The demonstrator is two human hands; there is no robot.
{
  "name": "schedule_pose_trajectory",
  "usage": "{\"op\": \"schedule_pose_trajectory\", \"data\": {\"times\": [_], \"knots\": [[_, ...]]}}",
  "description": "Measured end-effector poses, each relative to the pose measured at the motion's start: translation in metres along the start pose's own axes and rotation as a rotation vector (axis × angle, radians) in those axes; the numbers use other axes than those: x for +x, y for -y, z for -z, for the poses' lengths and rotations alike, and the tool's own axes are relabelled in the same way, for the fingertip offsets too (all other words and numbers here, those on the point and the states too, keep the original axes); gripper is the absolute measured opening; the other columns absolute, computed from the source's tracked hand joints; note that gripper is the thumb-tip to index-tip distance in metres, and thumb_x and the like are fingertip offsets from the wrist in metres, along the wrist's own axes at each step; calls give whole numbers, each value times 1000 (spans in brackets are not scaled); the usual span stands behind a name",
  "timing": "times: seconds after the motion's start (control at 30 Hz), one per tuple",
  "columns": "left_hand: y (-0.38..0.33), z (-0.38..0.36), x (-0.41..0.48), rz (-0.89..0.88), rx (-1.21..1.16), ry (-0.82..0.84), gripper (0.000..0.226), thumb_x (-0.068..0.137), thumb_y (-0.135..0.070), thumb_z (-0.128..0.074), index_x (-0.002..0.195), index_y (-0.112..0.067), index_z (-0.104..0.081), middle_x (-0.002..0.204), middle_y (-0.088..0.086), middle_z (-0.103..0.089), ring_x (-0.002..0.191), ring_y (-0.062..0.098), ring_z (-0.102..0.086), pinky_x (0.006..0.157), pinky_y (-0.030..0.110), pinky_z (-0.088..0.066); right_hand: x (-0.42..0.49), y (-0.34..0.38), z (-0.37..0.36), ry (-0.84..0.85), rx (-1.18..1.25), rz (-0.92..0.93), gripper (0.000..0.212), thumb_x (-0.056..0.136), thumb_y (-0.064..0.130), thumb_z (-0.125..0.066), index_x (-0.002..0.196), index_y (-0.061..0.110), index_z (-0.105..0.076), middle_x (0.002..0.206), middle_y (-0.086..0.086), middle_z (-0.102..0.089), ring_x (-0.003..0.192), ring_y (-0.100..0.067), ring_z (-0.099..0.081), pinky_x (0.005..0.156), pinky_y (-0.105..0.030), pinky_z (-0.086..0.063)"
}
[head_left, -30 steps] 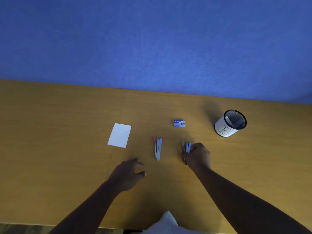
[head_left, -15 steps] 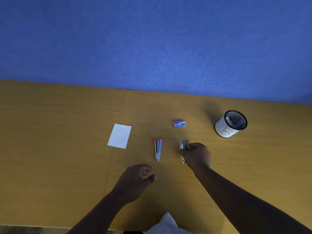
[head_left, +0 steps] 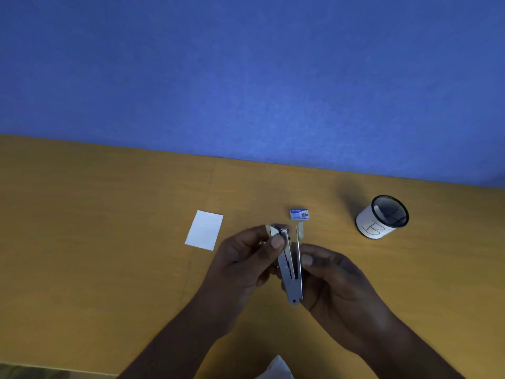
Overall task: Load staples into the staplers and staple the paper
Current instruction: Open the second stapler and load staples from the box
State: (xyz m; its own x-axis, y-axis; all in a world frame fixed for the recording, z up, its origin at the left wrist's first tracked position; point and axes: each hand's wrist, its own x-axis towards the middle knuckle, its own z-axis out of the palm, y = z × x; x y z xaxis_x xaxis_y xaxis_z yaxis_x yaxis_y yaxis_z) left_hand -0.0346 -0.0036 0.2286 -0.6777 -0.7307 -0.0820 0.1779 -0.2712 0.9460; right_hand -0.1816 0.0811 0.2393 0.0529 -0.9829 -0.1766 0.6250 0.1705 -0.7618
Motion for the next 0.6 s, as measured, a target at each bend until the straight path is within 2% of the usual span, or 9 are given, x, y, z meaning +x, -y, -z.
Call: {"op": "schedule_pose_trajectory", "data": {"times": [0.07,0.13,0.27,0.37,0.43,0.5,0.6], "knots": [[-9,-1,-1,-28,-14,-41,28,88,-39,-65,91,-12,-73,67,-5,-63,57,8,-46,53,20,-37,-1,5,-3,-18,-54,26,30,94,20,-59,108,-3,-71,95,-15,-75,88,-21,-72,72,-27,-57],[-16,-3,-2,-53,-13,-65,23,86,-35,-68,83,-13,-73,66,-1,-59,58,10,-46,53,19,-39,0,9,-5,-13,-106,44,31,94,24,-59,107,0,-73,95,-12,-76,86,-18,-73,71,-26,-57],[-28,-5,-6,-129,-40,-5,17,89,-17,-63,87,-2,-72,74,1,-57,64,6,-53,59,14,-43,2,12,-10,-27,-127,14,42,84,41,-74,102,3,-73,88,-8,-74,81,-17,-71,69,-27,-57],[-35,-5,-9,-148,-30,29,12,84,-10,-66,88,-2,-74,76,-7,-62,67,2,-57,63,12,-44,2,11,-12,-52,-69,-11,55,77,40,-81,109,-3,-68,81,-5,-69,71,-13,-63,65,-25,-52],[-36,-4,-9,-142,-7,37,8,81,-9,-70,86,-6,-76,76,-8,-63,72,4,-60,69,17,-46,3,8,-14,-69,-30,-29,66,75,39,-84,115,-9,-62,76,-4,-61,67,-12,-53,61,-24,-45],[-33,-2,-10,-132,22,21,6,79,-11,-77,85,-11,-78,80,-1,-63,80,15,-61,74,31,-49,3,2,-14,-93,9,-41,70,72,39,-86,115,-11,-61,75,-5,-54,67,-15,-45,61,-27,-40],[-28,0,-11,-144,57,-18,13,74,-19,-79,84,-10,-79,81,11,-62,78,25,-59,70,41,-48,2,-3,-14,-110,40,-43,62,76,37,-83,111,-9,-61,76,-8,-55,68,-16,-50,62,-27,-45]]}}
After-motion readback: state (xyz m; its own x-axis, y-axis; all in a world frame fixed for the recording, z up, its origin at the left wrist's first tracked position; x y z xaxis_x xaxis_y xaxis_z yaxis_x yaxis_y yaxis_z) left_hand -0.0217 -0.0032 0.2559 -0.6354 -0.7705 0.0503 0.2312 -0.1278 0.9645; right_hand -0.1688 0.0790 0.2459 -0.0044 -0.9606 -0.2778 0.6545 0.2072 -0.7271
